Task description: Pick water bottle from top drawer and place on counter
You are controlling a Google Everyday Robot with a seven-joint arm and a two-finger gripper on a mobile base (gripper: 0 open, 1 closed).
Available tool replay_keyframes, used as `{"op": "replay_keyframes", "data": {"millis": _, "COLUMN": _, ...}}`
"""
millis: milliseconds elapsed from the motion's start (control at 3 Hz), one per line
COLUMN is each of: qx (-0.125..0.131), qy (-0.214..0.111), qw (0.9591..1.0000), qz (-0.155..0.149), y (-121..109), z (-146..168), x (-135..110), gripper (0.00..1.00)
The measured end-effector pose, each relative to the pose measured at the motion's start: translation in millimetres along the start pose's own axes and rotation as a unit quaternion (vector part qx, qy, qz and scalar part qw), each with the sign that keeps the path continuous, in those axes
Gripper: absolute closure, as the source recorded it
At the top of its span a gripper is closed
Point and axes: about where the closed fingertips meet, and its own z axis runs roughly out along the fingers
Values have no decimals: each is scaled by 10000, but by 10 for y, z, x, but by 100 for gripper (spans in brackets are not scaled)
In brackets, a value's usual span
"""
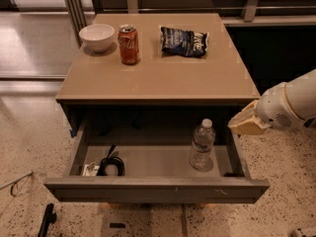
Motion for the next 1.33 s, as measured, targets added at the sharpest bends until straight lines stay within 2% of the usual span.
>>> {"op": "replay_keyframes", "data": {"millis": 333, "qx": -63, "qy": -20, "qw": 10000, "qz": -12, "y": 31, "z": 133, "x": 67, "gripper": 44}}
{"op": "replay_keyframes", "data": {"millis": 667, "qx": -128, "qy": -93, "qw": 9999, "qz": -35, "y": 41, "z": 248, "x": 98, "gripper": 47}}
{"op": "replay_keyframes", "data": {"millis": 1333, "qx": -207, "qy": -314, "qw": 9993, "qz": -75, "y": 31, "z": 447, "x": 128, "gripper": 41}}
